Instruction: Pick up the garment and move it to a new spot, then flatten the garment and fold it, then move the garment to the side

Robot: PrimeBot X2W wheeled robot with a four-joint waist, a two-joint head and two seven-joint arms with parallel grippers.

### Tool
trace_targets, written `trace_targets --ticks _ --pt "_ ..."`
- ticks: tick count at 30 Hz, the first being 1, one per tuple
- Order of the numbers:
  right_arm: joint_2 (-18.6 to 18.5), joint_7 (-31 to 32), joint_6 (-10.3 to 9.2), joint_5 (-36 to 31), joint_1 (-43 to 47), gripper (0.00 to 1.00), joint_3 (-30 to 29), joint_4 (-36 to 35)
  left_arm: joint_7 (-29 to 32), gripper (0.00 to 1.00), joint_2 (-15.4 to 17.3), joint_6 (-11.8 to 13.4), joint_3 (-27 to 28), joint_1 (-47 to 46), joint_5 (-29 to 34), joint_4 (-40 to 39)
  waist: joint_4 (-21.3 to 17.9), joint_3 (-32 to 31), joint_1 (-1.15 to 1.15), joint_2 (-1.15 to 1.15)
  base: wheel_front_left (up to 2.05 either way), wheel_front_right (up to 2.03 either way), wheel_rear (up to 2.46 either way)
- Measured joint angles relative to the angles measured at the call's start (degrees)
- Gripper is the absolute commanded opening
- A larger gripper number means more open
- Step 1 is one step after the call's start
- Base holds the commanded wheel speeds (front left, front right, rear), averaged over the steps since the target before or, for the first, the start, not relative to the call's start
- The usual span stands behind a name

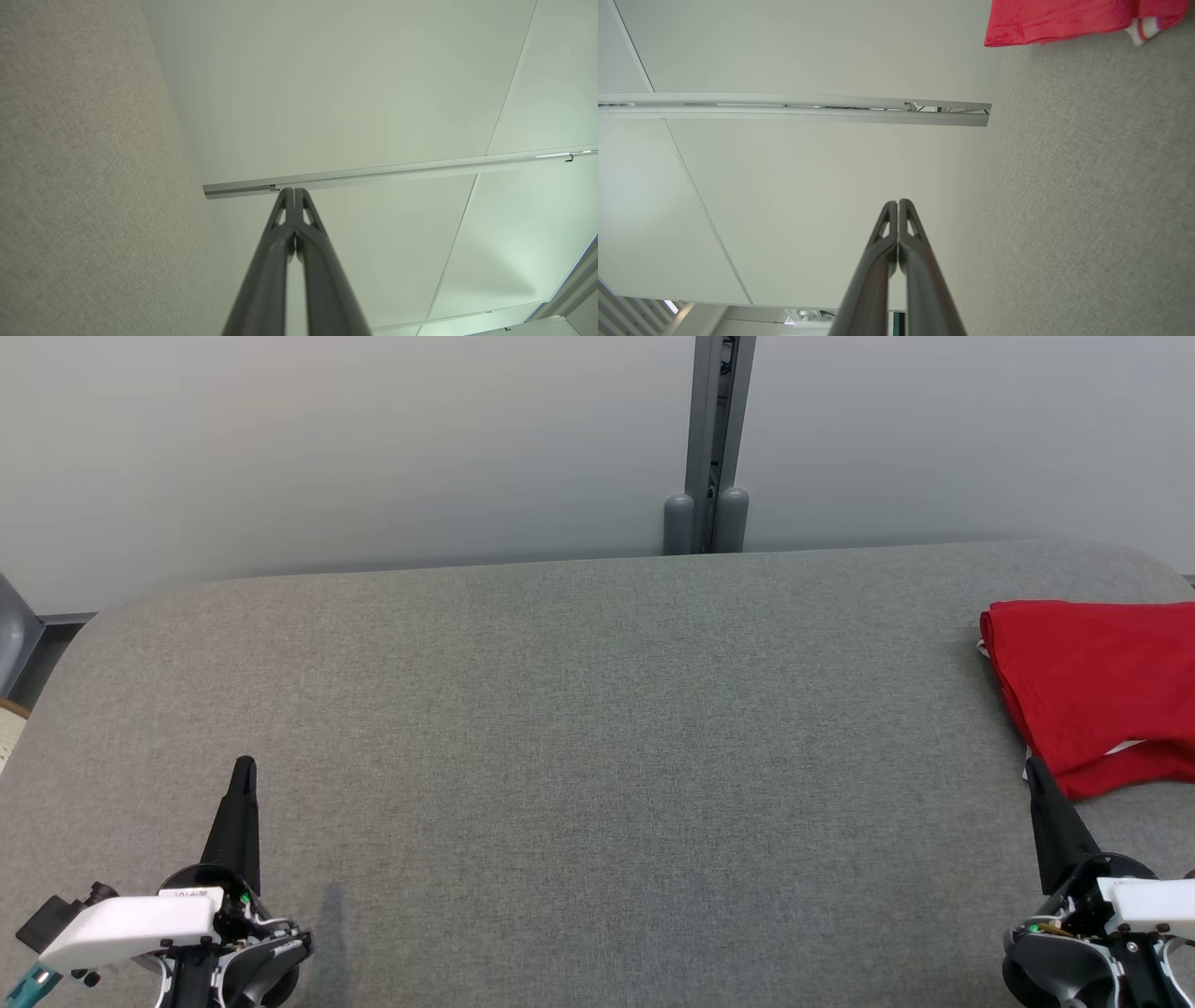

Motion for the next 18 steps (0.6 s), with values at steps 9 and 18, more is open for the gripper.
trace_targets --ticks 9,18 --pt "0.0 0.1 0.0 0.0 0.0 0.0 0.0 0.0 0.1 0.0 0.0 0.0 0.0 0.0 0.0 0.0 0.0 0.0 0.0 0.0 0.0 0.0 0.0" --pt "0.0 0.1 0.0 0.0 0.0 0.0 0.0 0.0 0.1 0.0 0.0 0.0 0.1 0.0 0.0 0.0 0.0 0.0 0.0 0.0 0.0 0.0 0.0"
